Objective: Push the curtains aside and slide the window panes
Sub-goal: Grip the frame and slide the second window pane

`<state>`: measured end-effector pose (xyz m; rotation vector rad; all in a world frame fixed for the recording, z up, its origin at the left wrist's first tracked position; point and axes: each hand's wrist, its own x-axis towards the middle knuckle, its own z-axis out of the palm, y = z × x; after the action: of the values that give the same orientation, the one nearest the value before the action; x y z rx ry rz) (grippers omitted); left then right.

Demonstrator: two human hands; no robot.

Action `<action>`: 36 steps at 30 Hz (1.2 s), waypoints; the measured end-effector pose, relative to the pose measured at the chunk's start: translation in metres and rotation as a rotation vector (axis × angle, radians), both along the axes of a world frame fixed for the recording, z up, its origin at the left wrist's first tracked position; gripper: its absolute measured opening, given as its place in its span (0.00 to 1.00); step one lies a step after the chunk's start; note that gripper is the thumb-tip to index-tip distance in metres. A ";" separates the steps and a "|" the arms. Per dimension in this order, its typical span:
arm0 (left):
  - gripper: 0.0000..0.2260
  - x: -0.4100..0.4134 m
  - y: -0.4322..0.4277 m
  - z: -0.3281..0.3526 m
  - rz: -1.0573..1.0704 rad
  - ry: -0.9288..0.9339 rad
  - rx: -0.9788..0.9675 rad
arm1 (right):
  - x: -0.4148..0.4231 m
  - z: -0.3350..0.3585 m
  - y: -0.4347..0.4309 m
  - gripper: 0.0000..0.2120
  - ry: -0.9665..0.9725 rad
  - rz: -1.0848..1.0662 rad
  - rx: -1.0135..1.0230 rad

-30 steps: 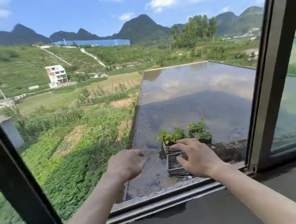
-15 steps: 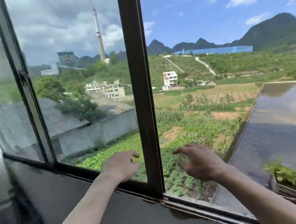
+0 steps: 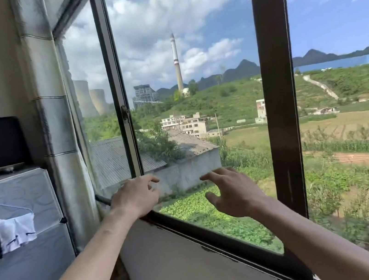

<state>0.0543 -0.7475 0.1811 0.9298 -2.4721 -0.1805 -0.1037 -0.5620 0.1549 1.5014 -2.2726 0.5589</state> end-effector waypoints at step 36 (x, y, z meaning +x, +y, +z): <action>0.22 -0.206 -0.440 0.066 -0.112 0.468 -0.315 | -0.163 0.099 -0.455 0.25 0.498 -0.206 -0.311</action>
<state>-0.1521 -1.1878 0.2475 0.5414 -2.0404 -0.0356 -0.2665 -1.0168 0.2538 1.0916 -1.8261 0.3995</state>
